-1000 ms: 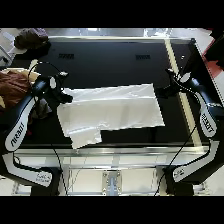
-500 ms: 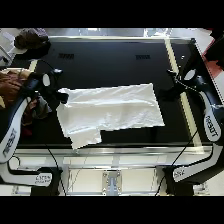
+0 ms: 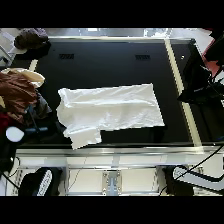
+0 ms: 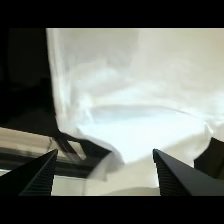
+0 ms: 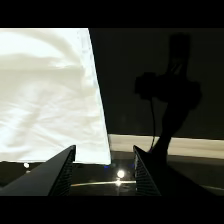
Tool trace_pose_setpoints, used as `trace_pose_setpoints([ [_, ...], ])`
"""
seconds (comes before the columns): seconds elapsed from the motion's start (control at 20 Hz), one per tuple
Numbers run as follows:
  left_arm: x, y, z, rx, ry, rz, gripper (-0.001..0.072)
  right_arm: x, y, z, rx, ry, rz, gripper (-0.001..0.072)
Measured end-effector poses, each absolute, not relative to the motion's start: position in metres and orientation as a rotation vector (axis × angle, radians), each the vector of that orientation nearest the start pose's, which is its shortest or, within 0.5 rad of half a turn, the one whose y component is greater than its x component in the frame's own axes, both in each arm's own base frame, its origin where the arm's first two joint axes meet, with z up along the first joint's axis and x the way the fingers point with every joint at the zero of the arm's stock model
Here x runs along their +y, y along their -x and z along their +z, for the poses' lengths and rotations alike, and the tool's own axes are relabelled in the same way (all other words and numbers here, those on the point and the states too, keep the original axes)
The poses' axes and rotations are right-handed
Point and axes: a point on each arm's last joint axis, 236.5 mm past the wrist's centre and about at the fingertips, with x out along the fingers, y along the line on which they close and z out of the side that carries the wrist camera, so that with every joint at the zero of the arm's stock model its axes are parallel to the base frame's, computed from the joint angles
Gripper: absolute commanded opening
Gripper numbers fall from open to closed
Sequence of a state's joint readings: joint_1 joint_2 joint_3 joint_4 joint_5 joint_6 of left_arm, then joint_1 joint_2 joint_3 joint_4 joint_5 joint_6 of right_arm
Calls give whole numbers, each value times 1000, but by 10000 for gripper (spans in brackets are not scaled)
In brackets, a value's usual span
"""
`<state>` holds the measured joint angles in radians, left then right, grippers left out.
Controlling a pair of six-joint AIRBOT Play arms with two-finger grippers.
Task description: Fold the shirts.
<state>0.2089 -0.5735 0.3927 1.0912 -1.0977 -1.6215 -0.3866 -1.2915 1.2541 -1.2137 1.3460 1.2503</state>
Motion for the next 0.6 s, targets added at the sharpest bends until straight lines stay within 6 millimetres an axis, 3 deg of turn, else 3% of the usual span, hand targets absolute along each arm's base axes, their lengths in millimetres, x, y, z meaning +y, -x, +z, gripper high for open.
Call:
trace_pose_setpoints([
  [0.15,-76,-194,-56,1206,752,-61,651,-56,-368,46,1231,-322,137,410],
  [0.3,-84,-188,-68,1194,770,-93,648,-48,-371,52,1201,-359,166,410],
  [0.5,-92,-193,-77,1184,780,-136,549,-36,-374,59,1176,-395,212,410],
  [0.6,-98,-198,-80,1179,796,-168,409,-33,-375,61,1172,-403,222,410],
])
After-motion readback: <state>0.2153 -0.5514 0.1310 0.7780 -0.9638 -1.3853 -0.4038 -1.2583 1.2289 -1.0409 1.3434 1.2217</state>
